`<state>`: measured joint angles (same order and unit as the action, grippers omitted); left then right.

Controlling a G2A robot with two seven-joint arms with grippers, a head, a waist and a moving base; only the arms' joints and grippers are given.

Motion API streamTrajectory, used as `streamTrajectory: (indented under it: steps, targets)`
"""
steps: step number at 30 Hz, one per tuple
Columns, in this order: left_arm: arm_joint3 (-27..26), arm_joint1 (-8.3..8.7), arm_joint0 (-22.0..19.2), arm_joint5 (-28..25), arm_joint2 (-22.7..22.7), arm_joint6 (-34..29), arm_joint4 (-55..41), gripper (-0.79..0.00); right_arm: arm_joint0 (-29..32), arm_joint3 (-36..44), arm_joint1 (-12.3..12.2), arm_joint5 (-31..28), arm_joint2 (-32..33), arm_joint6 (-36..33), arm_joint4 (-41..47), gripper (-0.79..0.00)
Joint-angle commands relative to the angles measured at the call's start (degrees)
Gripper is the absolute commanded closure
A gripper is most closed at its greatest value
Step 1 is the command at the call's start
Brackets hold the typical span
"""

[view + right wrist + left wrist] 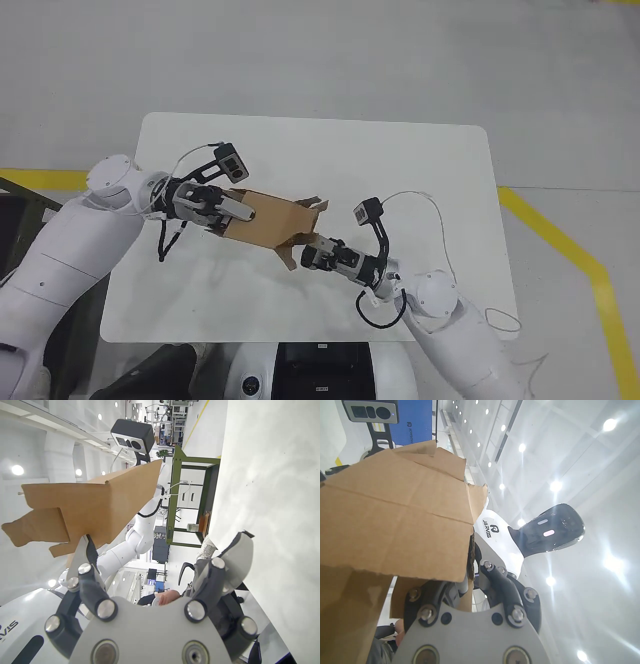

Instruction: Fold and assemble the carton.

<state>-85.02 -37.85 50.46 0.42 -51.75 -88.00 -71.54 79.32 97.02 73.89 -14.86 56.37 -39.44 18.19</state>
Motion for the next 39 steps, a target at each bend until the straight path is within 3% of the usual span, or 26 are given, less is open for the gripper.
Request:
streamTrajectory:
  steps: [1, 16, 39]
  targets:
    - [0.51, -0.23, -0.64, 0.35, 0.95, 0.00, -0.59, 0.000, -0.16, -0.10, 0.02, 0.03, -0.18, 0.01, -0.01, -0.785]
    - [1.97, -0.45, -3.40, 1.74, 5.31, 0.00, -1.77, 0.000, -0.42, 0.38, -0.16, 0.30, 0.88, 1.65, 1.12, -0.785]
    - [1.94, 0.00, -4.95, 0.14, 7.91, 0.00, -3.14, 0.000, -1.49, 0.80, 0.09, 1.88, -2.39, 1.81, -1.34, -0.785]
